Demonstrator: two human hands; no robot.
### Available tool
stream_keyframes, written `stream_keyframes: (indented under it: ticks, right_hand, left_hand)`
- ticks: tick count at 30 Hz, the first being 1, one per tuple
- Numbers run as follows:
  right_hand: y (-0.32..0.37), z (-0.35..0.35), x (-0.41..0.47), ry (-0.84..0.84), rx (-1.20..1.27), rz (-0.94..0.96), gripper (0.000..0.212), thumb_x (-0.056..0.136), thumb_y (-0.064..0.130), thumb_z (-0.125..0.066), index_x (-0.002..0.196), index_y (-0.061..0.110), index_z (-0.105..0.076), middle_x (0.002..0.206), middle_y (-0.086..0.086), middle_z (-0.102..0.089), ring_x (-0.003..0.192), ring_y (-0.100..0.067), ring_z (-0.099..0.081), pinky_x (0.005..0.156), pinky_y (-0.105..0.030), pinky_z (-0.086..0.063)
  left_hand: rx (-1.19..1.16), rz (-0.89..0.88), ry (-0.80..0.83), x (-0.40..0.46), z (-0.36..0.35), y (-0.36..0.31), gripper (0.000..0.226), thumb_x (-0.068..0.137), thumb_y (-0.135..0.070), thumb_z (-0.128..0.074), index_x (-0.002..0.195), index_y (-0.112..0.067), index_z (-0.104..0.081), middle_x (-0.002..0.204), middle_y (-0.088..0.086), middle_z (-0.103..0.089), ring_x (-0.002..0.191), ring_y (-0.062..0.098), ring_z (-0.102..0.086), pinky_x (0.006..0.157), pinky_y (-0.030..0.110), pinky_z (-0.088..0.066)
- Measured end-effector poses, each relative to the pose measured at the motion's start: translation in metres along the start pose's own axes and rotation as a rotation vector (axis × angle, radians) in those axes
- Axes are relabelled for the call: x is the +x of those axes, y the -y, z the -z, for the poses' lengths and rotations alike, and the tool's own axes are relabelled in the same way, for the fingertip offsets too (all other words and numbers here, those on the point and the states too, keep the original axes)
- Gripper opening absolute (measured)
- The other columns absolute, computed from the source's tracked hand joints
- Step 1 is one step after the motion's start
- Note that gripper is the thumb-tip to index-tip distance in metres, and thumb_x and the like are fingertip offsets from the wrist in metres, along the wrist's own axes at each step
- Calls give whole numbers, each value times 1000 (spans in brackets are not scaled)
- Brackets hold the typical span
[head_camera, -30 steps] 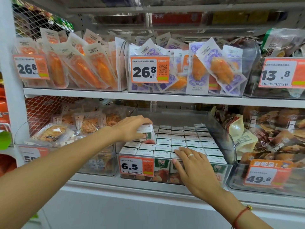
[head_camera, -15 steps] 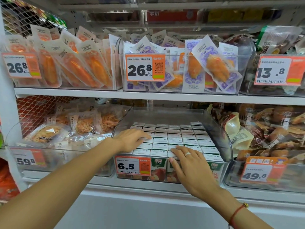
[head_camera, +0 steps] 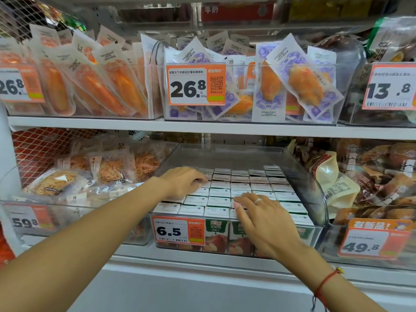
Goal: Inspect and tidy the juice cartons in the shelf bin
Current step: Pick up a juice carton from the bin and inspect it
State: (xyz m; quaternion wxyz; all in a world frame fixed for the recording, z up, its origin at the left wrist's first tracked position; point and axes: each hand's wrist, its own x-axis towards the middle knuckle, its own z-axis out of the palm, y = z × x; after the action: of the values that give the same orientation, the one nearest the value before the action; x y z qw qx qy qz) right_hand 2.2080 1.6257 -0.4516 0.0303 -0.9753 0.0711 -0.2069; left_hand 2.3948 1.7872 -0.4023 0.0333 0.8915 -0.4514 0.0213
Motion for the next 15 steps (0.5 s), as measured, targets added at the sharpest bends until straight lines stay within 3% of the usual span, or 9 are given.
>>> stream_keyframes:
  ticks: [4,6,10,15]
  right_hand:
    - [-2,-4,-1,-44,-8,7,46,102,45,-20,124,32,-58,122,13,-62,108,-14,-58,85,-30,-42]
    - [-2,-4,-2,-54,-15,6,46,102,44,-20,123,32,-59,121,12,-62,107,-14,-58,85,-29,-43]
    - [-2,-6,-1,-59,-17,-14,49,102,46,-17,126,34,-58,130,11,-60,117,-13,-56,91,-28,-42]
    - [0,-5,-1,-77,-18,-11,54,99,47,-15,125,32,-60,131,9,-61,118,-12,-57,92,-27,-45]
  left_hand:
    - [34,-54,46,21,11,0,32,98,-32,-55,130,-29,-60,132,-9,-62,110,10,-58,83,23,-41]
    - [37,-64,130,29,19,3,32,96,-32,-60,127,-26,-63,128,-8,-63,101,6,-56,83,22,-43]
    - [30,17,202,40,25,8,32,93,-31,-65,124,-24,-65,123,-4,-63,105,12,-59,90,26,-48]
    - [28,31,150,41,16,9,34,95,-32,-61,126,-20,-60,119,-1,-63,101,15,-60,84,27,-49]
